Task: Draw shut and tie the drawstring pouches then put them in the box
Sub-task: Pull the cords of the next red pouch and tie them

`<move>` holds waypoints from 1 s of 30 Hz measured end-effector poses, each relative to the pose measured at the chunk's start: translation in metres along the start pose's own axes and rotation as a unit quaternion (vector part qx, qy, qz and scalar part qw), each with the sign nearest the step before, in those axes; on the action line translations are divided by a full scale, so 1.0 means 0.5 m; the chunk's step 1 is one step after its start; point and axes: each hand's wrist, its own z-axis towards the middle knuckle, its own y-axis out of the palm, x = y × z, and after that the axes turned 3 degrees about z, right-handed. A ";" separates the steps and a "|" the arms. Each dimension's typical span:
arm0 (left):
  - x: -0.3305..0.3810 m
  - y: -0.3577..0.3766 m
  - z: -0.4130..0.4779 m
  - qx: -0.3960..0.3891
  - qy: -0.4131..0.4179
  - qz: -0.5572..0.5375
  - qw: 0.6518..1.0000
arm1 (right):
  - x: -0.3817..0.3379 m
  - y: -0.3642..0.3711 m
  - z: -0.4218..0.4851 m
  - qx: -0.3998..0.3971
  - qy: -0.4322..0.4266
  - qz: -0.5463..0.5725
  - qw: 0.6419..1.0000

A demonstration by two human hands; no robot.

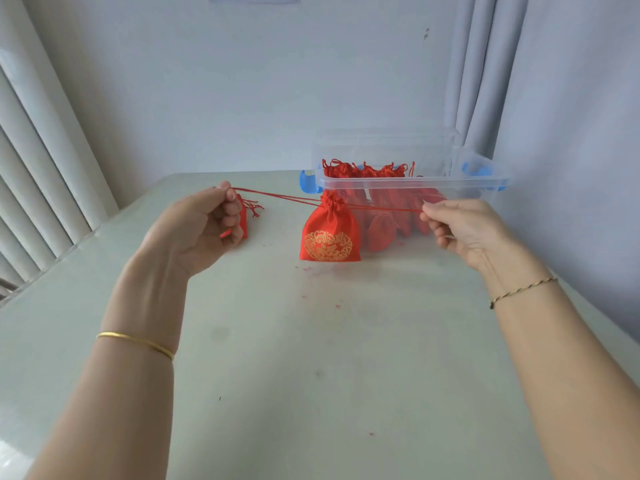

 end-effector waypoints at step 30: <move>0.000 0.179 -0.060 -0.153 0.117 0.191 0.962 | -0.081 0.113 -0.119 -0.244 -0.108 -0.044 0.963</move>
